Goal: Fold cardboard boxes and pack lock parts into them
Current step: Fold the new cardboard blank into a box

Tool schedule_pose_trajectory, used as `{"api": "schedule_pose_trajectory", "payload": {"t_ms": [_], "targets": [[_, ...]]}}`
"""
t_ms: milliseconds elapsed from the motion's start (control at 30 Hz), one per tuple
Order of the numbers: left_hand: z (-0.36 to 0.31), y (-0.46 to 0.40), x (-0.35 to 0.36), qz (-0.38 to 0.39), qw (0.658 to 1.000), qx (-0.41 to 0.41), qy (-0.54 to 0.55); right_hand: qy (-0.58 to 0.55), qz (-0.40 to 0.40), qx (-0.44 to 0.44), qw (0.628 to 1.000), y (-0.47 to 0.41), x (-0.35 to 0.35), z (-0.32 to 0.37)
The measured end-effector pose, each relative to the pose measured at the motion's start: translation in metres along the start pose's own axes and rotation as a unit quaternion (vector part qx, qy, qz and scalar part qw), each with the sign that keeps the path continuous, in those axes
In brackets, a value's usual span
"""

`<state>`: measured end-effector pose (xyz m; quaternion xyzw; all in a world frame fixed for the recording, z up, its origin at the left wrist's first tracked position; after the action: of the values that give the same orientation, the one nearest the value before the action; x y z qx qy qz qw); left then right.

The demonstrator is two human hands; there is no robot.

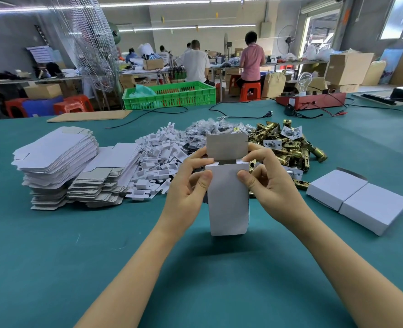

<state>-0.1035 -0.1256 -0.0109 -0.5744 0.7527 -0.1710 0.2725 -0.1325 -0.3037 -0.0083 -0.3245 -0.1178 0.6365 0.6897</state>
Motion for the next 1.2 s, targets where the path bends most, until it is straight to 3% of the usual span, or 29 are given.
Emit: {"api": "schedule_pose_trajectory", "payload": {"t_ms": [500,700,1000,1200], "targets": [[0.0,-0.001,-0.001,-0.015,0.999,-0.016,-0.032,-0.047,-0.028,-0.001,0.999,0.001,0.002,0.006],[0.0,0.0,0.002,-0.039,0.999,-0.021,0.002,-0.086,-0.052,-0.002,0.995,0.002,0.002,0.009],[0.0,0.0,0.002,-0.047,0.998,0.008,0.036,0.017,-0.039,-0.04,0.998,0.0,0.004,0.014],[0.0,0.001,0.003,-0.046,0.998,0.01,0.03,-0.108,-0.07,0.027,0.991,0.003,0.012,0.015]]}}
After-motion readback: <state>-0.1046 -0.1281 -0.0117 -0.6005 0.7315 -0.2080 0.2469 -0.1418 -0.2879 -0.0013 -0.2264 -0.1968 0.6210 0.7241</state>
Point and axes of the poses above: each hand's wrist, its own y-axis away from the middle knuckle, its own x-axis out of the palm, z = x × y, the point moved 2 cm from there along -y, towards the middle knuckle, and after that the axes turned 9 degrees about -y, right-handed, at the moved point
